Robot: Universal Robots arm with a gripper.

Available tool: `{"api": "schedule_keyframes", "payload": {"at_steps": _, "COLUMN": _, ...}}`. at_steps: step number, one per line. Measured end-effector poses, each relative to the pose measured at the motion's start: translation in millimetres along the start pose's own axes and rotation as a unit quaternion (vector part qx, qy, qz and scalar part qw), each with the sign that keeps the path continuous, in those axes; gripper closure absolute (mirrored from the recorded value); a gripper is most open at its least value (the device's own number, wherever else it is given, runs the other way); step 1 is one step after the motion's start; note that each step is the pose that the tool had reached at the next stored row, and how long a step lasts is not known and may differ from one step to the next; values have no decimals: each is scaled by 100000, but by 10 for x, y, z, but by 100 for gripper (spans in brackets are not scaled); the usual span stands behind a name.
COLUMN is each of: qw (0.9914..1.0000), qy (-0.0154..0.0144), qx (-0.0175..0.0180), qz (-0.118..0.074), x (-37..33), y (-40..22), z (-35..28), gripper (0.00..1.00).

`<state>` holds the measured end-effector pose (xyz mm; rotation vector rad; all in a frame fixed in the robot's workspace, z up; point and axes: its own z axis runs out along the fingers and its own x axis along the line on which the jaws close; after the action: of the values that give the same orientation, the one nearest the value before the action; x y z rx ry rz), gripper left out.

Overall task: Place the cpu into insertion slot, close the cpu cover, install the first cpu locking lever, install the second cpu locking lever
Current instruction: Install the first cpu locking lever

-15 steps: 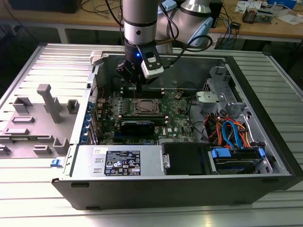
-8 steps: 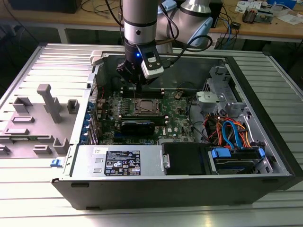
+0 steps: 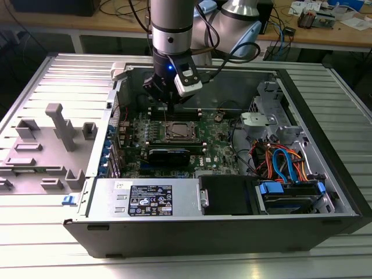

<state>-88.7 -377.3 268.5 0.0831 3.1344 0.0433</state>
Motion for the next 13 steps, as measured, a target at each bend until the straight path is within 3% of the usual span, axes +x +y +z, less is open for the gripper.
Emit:
{"api": "schedule_keyframes", "payload": {"at_steps": 5, "qw": 99993, "qy": 29, "qx": -29, "qz": -1223, "x": 16, "y": -1, "z": 3, "gripper": 89}}
{"api": "schedule_keyframes", "payload": {"at_steps": 7, "qw": 99986, "qy": 46, "qx": -64, "qz": -1671, "x": 82, "y": -5, "z": 6, "gripper": 89}}
{"api": "schedule_keyframes", "payload": {"at_steps": 13, "qw": 99953, "qy": 88, "qx": -65, "qz": -3077, "x": 140, "y": -8, "z": 6, "gripper": 89}}
